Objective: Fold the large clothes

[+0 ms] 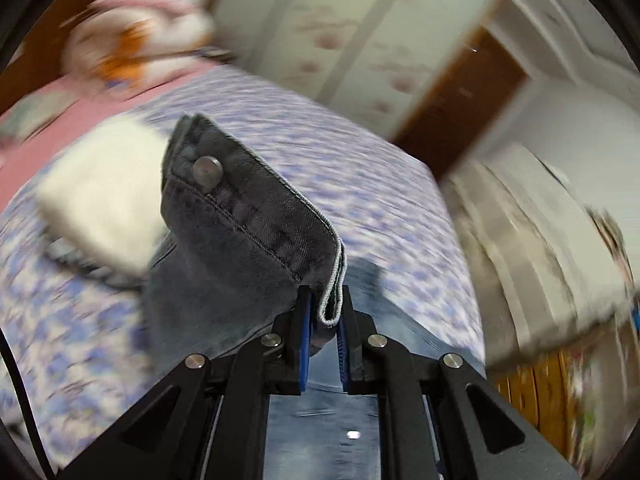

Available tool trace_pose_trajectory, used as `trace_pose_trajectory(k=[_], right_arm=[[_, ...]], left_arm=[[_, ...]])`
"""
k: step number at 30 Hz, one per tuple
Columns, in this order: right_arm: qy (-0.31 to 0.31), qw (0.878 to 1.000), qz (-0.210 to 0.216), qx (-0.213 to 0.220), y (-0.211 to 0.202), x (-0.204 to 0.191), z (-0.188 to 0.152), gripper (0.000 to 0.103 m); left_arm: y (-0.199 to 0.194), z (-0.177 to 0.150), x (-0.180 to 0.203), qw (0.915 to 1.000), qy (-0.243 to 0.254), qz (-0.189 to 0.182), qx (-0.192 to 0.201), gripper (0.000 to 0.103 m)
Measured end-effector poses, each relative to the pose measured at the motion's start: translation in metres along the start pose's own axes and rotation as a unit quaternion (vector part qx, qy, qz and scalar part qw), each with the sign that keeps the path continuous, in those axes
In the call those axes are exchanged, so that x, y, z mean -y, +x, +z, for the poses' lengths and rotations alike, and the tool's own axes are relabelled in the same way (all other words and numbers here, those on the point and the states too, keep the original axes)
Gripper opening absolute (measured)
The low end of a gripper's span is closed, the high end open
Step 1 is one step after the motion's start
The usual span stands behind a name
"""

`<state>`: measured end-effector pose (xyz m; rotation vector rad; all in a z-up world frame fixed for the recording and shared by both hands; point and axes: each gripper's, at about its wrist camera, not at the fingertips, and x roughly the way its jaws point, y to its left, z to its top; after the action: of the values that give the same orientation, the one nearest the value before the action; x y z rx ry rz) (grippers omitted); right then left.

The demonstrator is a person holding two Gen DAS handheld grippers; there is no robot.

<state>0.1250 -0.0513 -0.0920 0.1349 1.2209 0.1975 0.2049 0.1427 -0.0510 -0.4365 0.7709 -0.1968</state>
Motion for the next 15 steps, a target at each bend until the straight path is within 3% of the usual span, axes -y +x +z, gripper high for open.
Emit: trace_pose_trajectory(k=[4,7,8,9,10,12,15], right_arm=[[0.016,0.999,0.012,0.025,0.006,0.055,-0.003,0.103],[0.048,0.998,0.012,0.03,0.023,0.096,-0.005,0.103],[0.059,0.998,0.015,0.031,0.03,0.109,-0.007,0.103],[0.076,0.997,0.012,0.028,0.042,0.125,-0.008,0.103],[0.089,0.996,0.01,0.027,0.052,0.136,-0.01,0.103],[0.112,0.993,0.014,0.023,0.075,0.156,-0.016,0.103],[0.145,0.989,0.013,0.001,0.11,0.18,-0.021,0.102]], left_arm=[[0.064,-0.031,0.083,0.9972,0.044,-0.053,-0.03,0.009],[0.116,-0.059,0.12,0.9942,0.06,-0.063,-0.064,0.011],[0.143,-0.073,0.131,0.9912,0.063,-0.071,-0.092,0.012],[0.158,-0.082,0.133,0.9897,0.062,-0.074,-0.106,0.021],[0.187,-0.098,0.138,0.9849,0.06,-0.073,-0.145,0.036],[0.231,-0.123,0.128,0.9723,0.06,-0.042,-0.222,0.048],[0.261,-0.152,0.112,0.961,0.057,0.005,-0.27,0.048]])
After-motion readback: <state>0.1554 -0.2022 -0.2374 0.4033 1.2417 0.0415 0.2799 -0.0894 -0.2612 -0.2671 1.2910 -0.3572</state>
